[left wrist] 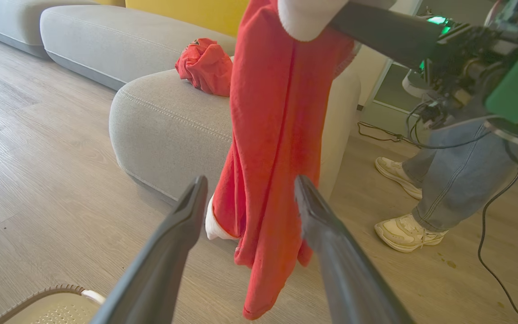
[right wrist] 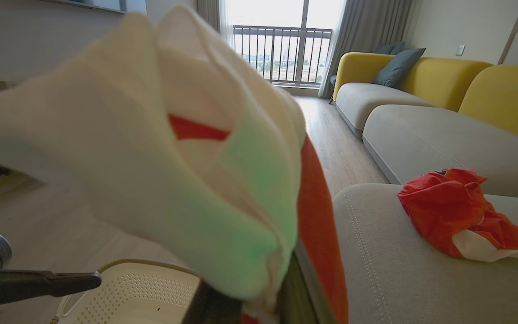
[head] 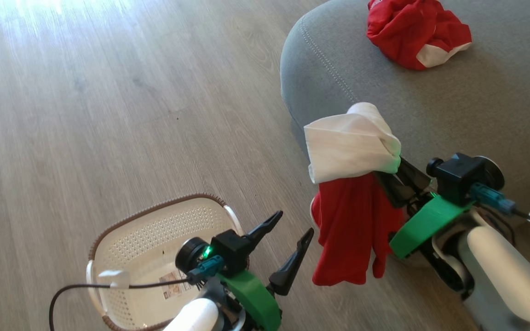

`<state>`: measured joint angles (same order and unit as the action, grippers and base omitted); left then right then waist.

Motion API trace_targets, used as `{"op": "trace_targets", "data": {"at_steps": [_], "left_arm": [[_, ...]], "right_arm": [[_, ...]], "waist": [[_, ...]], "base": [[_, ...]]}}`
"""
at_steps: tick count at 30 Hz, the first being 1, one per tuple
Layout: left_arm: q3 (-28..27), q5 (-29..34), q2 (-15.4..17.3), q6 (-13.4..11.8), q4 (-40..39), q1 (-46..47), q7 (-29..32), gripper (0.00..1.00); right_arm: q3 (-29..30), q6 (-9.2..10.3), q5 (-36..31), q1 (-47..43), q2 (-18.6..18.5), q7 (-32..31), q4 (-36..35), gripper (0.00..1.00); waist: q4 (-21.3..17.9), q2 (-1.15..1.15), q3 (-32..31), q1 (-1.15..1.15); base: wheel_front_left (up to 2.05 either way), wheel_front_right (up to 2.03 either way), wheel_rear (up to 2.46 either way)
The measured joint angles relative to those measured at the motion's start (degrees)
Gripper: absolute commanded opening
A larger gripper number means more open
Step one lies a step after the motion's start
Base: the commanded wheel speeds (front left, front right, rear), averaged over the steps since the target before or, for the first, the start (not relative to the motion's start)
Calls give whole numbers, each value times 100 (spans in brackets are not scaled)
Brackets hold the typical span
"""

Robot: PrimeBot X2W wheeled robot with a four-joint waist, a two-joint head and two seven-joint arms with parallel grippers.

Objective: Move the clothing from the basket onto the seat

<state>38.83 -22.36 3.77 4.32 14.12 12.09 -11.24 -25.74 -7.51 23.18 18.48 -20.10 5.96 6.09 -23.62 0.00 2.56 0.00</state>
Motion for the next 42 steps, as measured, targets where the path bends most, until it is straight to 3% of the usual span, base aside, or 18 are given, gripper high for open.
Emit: {"op": "trace_targets", "data": {"at_steps": [7,14,20,26,30,34,42], "left_arm": [[24,1,5,-5,-1,83,8,100],[9,161,60,-48,-105,808,235,100],[-120,411,200,-47,-133,1784,379,100],[-243,525,285,-46,-91,2351,399,100],[-270,537,332,-53,30,2380,287,100],[-324,530,363,-102,124,2346,123,100],[-380,266,315,-255,136,1819,-91,100]], "right_arm": [[342,0,-1,-144,5,-70,-287,0],[1214,0,77,85,196,-99,-445,0],[1849,1,93,1056,345,-92,-369,0],[2853,1,153,2741,460,-147,189,0],[3554,1,100,4025,245,-485,771,0],[4699,1,-183,5324,-67,-775,1386,0],[6057,1,-1839,6961,-1017,-1470,2175,0]], "waist": [[54,0,180,0],[221,0,860,0],[400,0,1660,-1],[673,0,2627,-2],[957,1,3074,-4],[1314,1,3338,-1],[1837,0,3574,0]], "base": [[0,0,0],[0,0,0],[0,0,0],[0,0,0],[0,0,0],[0,0,0],[0,0,0]]}}
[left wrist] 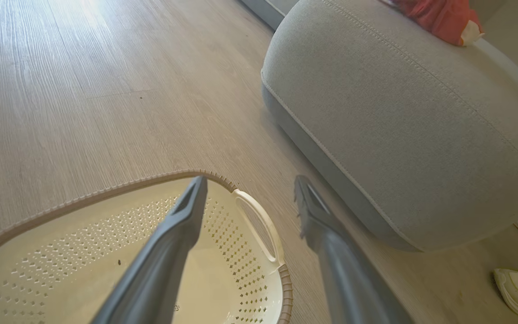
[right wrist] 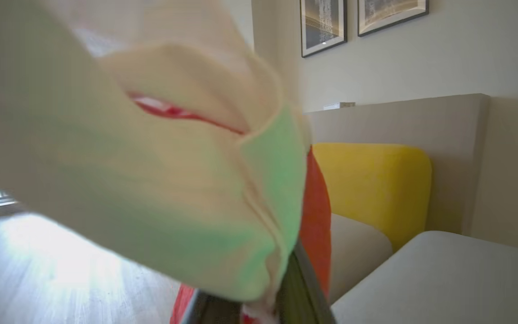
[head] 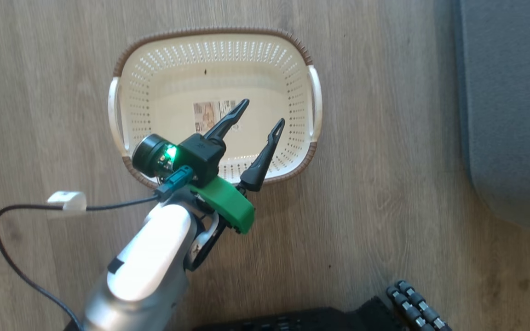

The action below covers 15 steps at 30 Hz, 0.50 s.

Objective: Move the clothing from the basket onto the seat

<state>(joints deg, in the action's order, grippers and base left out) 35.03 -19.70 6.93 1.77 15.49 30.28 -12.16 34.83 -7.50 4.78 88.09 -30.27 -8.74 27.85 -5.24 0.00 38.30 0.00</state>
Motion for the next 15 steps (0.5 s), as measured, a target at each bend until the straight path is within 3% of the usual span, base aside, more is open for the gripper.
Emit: {"op": "trace_targets", "data": {"at_steps": [5,10,15], "left_arm": [[-53,1,-7,-79,-281,29,-23,100],[-79,47,141,-101,-454,155,105,100],[-229,53,263,-166,-541,365,108,100]], "right_arm": [[372,0,-881,-50,-241,-336,367,0],[727,-1,-1378,-1216,142,-76,786,0],[887,-1,-1710,-1681,461,260,1114,0]], "waist": [[-10,0,334,-1],[-92,0,714,-1],[-147,0,855,-2]], "base": [[0,0,0],[0,0,0],[0,0,0]]}}
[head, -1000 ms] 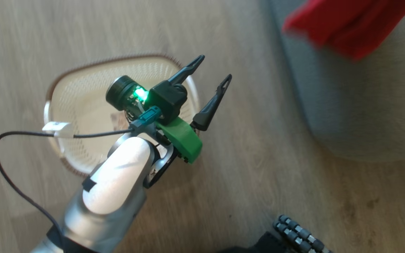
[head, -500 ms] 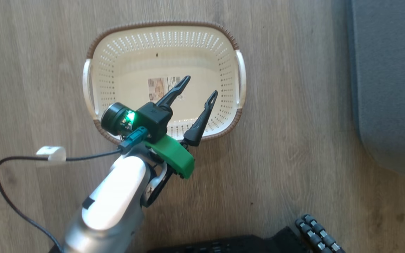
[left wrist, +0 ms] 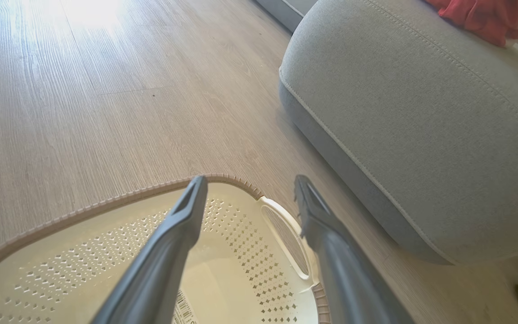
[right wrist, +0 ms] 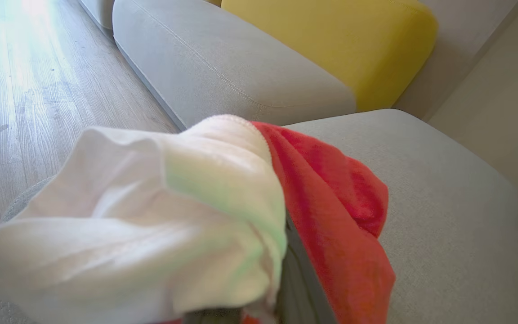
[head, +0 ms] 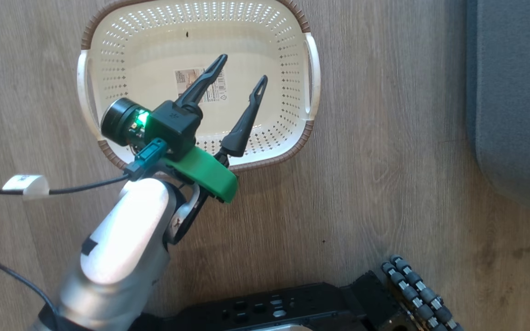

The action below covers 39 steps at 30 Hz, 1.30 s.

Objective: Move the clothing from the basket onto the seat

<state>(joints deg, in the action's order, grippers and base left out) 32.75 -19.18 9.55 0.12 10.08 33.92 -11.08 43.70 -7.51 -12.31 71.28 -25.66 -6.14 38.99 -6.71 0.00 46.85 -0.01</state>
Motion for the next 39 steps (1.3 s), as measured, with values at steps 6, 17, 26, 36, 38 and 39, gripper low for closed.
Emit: {"op": "trace_targets", "data": {"at_steps": [6,17,26,36,38,39], "left_arm": [[-133,-52,113,-88,-62,-20,43,100],[-338,-359,215,-222,182,-586,-94,100],[-494,-611,278,-392,293,-1352,-191,100],[-621,-757,185,-493,541,-1687,-269,100],[-671,-757,169,-493,611,-1736,-271,100],[-691,-757,167,-493,646,-1774,-283,100]], "right_arm": [[-178,0,-219,5,10,280,245,100],[-2695,0,1204,-1578,152,723,151,100],[-3455,0,2156,-3669,583,487,-2005,100],[-3577,0,2129,-5325,1306,26,-3982,100],[-3708,0,2070,-5451,1400,-9,-4141,100],[-3745,0,2041,-5497,1456,-21,-4190,100]], "waist": [[-63,0,-154,1],[-458,-1,-1148,2],[-730,-1,-2143,2],[-504,-1,-3015,2],[-383,-1,-3107,2],[-325,-1,-3152,2]], "base": [[0,0,0],[0,0,0],[0,0,0],[0,0,0],[0,0,0],[0,0,0]]}}
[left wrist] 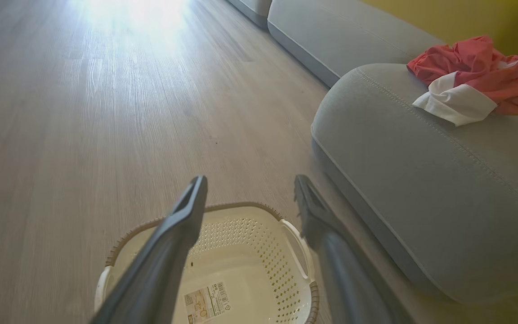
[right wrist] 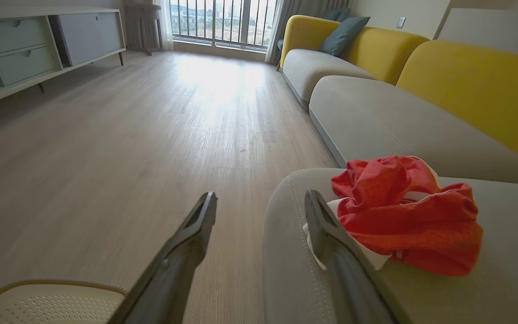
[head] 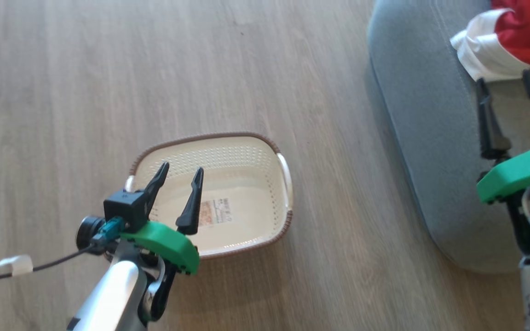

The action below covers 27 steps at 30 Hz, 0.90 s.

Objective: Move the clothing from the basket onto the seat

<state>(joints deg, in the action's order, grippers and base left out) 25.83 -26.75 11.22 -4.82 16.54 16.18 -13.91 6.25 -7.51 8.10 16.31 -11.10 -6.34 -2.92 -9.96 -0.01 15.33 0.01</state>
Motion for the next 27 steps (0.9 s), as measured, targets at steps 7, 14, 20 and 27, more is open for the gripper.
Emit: {"op": "trace_targets", "data": {"at_steps": [7,14,20,27], "left_arm": [[-152,-53,-60,7,230,-183,-34,100],[-371,-53,-122,9,386,-427,-36,100],[-593,-48,-122,10,492,-726,-36,100],[-959,66,-133,11,530,-841,-36,100]], "right_arm": [[-123,0,-125,-365,244,143,-73,100],[-149,0,-334,-872,398,583,265,100],[-123,0,-582,-1293,624,1101,735,100],[24,0,-934,-1458,768,1817,1396,100]], "waist": [[433,0,-350,0],[917,0,-749,0],[1258,0,-1094,0],[1492,0,-1403,0]], "base": [[0,0,0],[0,0,0],[0,0,0],[0,0,0]]}}
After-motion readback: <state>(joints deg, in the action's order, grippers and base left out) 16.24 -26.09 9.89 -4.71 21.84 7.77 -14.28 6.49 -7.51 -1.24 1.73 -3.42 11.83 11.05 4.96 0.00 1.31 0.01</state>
